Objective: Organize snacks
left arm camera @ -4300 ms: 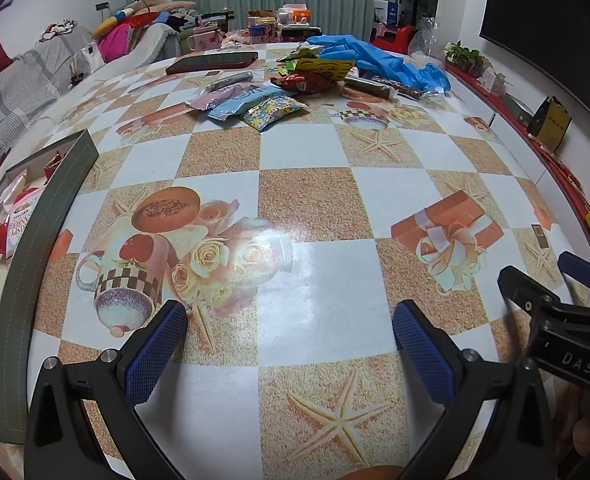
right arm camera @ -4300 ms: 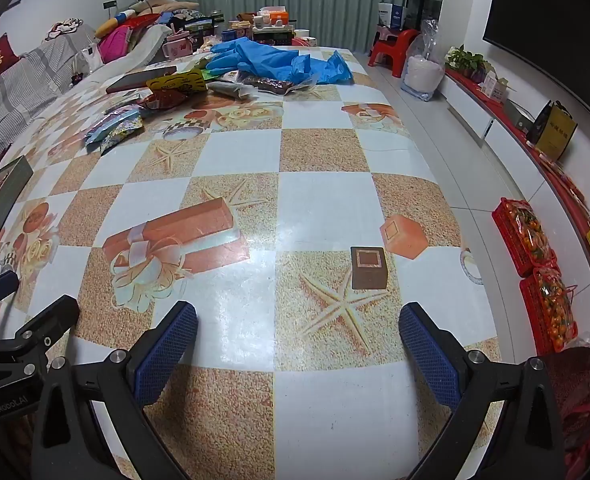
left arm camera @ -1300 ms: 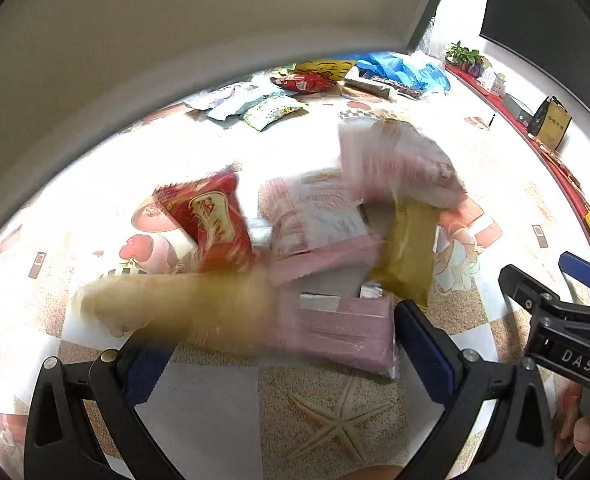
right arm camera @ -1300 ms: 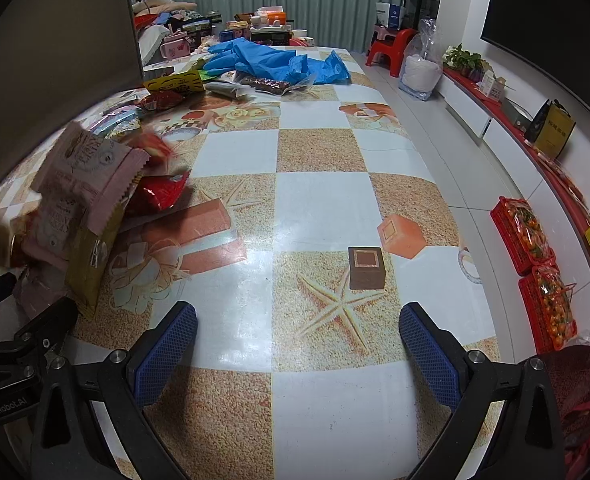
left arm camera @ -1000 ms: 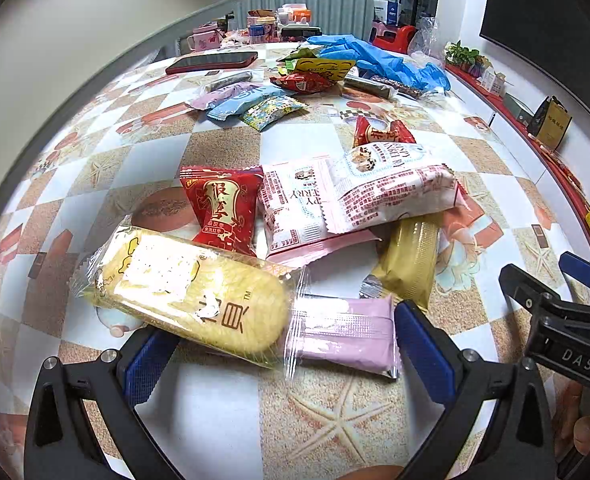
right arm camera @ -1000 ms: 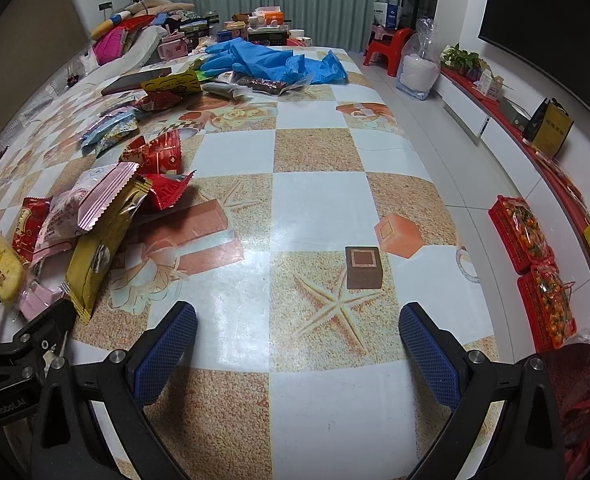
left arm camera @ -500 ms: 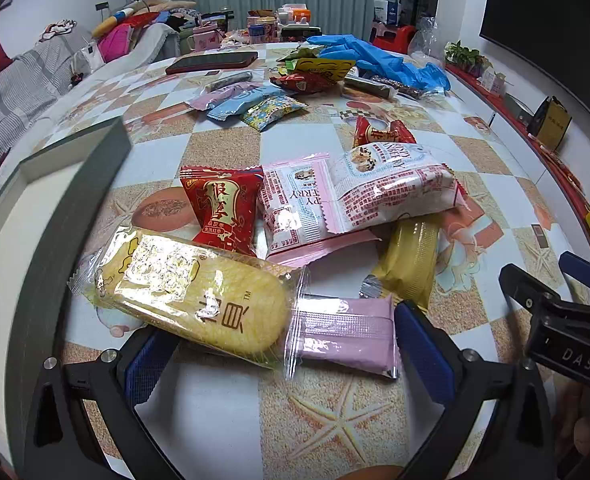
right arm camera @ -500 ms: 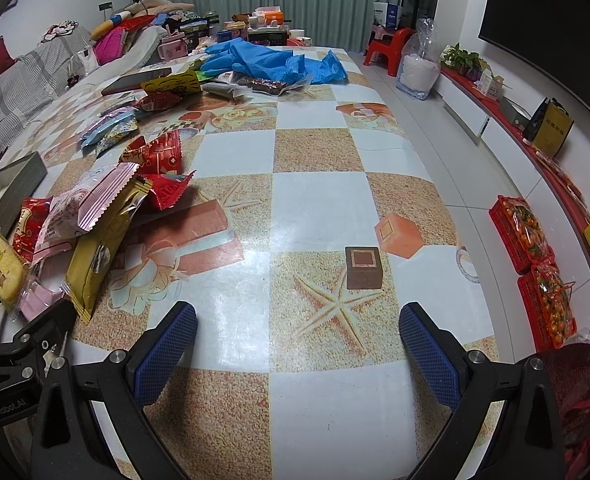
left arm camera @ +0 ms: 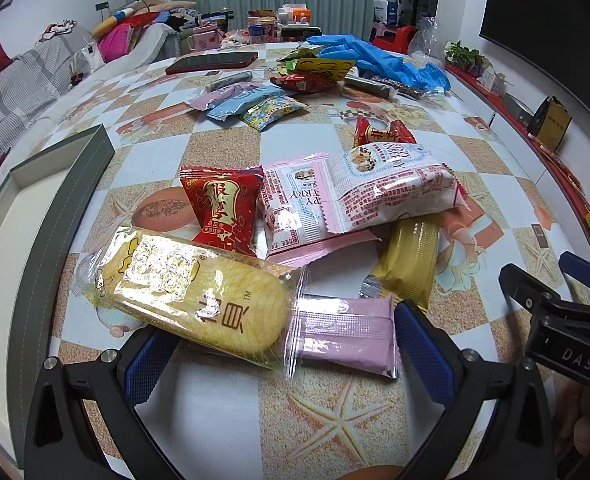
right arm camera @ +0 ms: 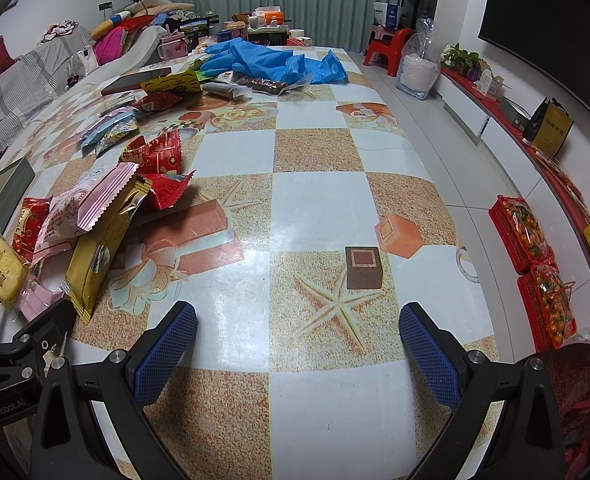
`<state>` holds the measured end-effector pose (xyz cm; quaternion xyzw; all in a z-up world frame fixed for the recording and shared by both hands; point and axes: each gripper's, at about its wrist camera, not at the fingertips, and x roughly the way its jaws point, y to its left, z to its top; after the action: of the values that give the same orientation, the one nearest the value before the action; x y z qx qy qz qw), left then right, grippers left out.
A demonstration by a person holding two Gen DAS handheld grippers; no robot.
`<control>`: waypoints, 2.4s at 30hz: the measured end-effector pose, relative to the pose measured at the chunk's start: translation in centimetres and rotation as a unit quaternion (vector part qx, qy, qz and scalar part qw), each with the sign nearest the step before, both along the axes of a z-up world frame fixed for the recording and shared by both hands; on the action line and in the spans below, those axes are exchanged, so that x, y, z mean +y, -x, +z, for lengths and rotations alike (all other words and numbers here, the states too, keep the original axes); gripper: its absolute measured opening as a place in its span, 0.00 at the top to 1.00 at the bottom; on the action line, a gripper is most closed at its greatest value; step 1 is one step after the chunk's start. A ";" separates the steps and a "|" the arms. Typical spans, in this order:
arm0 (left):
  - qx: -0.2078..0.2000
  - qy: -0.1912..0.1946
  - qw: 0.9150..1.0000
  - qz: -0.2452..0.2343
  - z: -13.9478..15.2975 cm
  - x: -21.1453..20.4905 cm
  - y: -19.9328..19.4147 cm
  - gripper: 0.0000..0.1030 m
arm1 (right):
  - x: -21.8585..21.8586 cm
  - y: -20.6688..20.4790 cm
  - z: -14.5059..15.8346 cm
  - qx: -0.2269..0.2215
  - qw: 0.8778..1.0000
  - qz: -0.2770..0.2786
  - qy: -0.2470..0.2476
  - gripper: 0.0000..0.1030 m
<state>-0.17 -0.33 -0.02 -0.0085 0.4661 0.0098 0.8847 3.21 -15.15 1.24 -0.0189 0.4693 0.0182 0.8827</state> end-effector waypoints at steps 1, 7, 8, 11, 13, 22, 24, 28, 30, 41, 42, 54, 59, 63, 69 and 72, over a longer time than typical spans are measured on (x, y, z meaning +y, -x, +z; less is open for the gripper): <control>0.000 0.000 1.000 0.000 0.0 0.0 0.0 0.00 | 0.0 0.0 0.0 0.000 1.000 0.000 0.000 0.01; 0.000 0.000 1.000 0.000 0.0 0.0 0.0 0.00 | 0.0 0.0 0.0 0.000 1.000 0.000 0.000 0.01; 0.000 0.000 1.000 0.000 0.0 0.0 0.0 0.00 | 0.0 0.0 0.0 0.000 1.000 0.000 0.000 0.01; 0.000 0.000 1.000 0.000 0.0 0.0 0.0 0.00 | -0.1 0.0 0.0 0.000 1.000 0.000 0.000 0.01; 0.000 0.000 1.000 0.000 0.0 0.0 0.0 0.00 | 0.0 0.0 0.0 0.000 1.000 0.000 0.000 0.01; 0.000 0.000 1.000 0.000 0.0 0.0 0.0 0.00 | -0.1 0.0 0.0 0.000 1.000 0.000 0.000 0.01; 0.000 0.000 1.000 0.000 0.0 0.0 0.0 0.00 | -0.1 0.0 0.0 0.000 1.000 0.000 0.000 0.01; 0.000 0.000 1.000 0.000 0.0 0.0 0.0 0.00 | -0.1 0.0 0.0 0.000 1.000 0.000 0.000 0.01; 0.000 0.000 1.000 0.000 0.0 0.1 0.0 0.00 | -0.1 0.0 0.0 0.000 1.000 0.000 0.000 0.01; 0.000 0.000 1.000 0.000 0.0 0.0 0.0 0.00 | -0.1 0.0 0.0 0.000 1.000 0.000 0.000 0.01; 0.000 0.000 1.000 0.000 0.0 0.0 0.0 0.00 | 0.0 0.0 0.0 0.000 1.000 0.000 0.000 0.01; 0.000 0.000 1.000 0.000 0.0 0.0 0.0 0.00 | -0.1 0.0 0.0 0.000 1.000 0.000 0.000 0.01; 0.000 0.000 1.000 0.001 0.0 0.0 0.0 0.00 | -0.2 0.0 0.0 0.000 1.000 -0.001 0.001 0.01; 0.000 -0.001 1.000 0.019 -0.1 -0.2 -0.2 0.00 | -0.2 0.0 0.0 0.000 1.000 -0.001 0.000 0.01; 0.073 -0.005 0.995 -0.069 0.4 0.0 2.9 0.00 | -0.2 0.0 0.0 -0.001 1.000 -0.001 0.000 0.01; 0.057 0.014 0.995 -0.082 0.9 2.3 6.5 0.00 | -0.2 0.0 -0.1 -0.001 1.000 -0.001 0.000 0.01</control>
<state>-6.69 2.01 0.87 0.0176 0.5148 -0.0690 0.8544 3.25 -15.31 1.18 -0.0188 0.4688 0.0174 0.8829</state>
